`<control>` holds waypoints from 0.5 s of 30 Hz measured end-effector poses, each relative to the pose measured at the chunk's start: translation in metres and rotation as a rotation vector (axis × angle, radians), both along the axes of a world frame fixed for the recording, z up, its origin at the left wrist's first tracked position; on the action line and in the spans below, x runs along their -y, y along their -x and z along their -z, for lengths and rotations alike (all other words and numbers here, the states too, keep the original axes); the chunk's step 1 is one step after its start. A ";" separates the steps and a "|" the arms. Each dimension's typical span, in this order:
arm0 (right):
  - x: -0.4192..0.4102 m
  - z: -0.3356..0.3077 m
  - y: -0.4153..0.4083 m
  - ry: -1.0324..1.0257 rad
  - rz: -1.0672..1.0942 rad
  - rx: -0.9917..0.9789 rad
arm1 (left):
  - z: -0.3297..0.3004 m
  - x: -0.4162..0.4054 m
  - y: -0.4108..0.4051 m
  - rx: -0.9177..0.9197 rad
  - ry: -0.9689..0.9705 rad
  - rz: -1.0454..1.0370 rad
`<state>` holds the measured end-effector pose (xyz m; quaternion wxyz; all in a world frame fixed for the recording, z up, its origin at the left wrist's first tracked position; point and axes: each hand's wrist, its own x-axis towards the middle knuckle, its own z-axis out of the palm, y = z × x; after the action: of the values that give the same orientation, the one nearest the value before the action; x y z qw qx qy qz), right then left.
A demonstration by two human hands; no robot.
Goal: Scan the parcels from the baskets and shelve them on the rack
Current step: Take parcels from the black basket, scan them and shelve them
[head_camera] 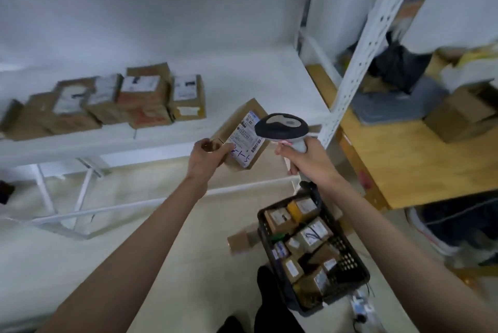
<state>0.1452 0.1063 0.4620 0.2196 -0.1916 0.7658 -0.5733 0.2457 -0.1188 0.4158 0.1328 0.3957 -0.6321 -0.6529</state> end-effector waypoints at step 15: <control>0.072 -0.054 0.018 0.081 -0.211 -0.282 | -0.077 0.109 -0.009 -0.176 0.294 -0.209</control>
<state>0.1270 0.0341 0.5163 0.1608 -0.3582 0.7410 -0.5447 0.2544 -0.2280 0.4929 0.3112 0.3769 -0.6620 -0.5683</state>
